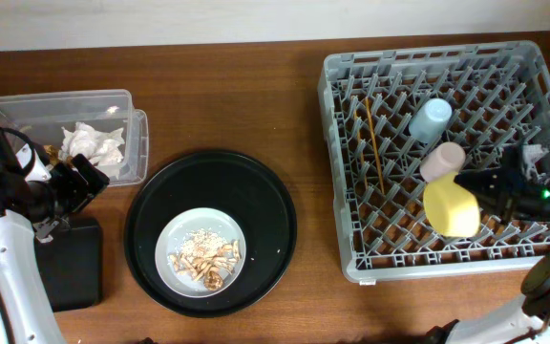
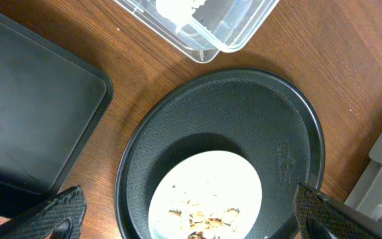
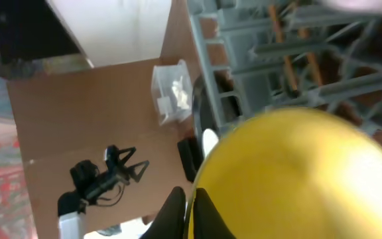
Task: Sort waste into correct bins and load items into the dishwasher rack
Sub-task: 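Carry the yellow bowl with the right gripper into the rack's front right, then release the bowl and lift the right gripper back over the rack, then reach the left gripper to the white plate and grasp its edge, then carry the plate left and tip the food scraps onto the black tray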
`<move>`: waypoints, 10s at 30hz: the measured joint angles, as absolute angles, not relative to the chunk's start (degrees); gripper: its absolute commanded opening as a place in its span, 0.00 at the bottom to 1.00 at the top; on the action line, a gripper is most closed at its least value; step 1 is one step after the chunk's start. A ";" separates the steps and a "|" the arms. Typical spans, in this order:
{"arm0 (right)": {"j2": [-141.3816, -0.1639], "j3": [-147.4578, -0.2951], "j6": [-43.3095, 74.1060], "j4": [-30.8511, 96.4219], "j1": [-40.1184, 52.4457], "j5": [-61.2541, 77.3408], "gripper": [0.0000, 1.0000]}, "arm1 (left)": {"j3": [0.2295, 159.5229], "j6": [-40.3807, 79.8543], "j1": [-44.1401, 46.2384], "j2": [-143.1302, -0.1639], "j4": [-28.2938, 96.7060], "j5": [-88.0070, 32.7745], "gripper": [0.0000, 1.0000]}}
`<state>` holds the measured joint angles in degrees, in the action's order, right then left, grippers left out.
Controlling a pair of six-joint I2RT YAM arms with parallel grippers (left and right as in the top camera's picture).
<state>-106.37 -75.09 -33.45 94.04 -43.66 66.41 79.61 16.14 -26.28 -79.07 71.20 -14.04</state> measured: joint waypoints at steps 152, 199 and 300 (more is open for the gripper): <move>-83.85 -102.43 24.80 85.03 -15.79 -8.14 0.98 | 71.22 58.00 34.54 -106.04 61.14 16.32 0.40; -83.85 -102.43 24.82 85.08 -15.79 -8.16 0.98 | 73.76 55.07 30.98 -112.14 64.45 10.83 0.01; -83.85 -102.43 24.82 85.06 -15.79 -8.16 0.98 | 87.99 12.08 -69.89 -103.94 78.74 -66.28 0.00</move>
<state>-83.85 -102.43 24.82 85.06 -15.79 -8.16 87.99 12.08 -69.89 -103.94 78.74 -66.28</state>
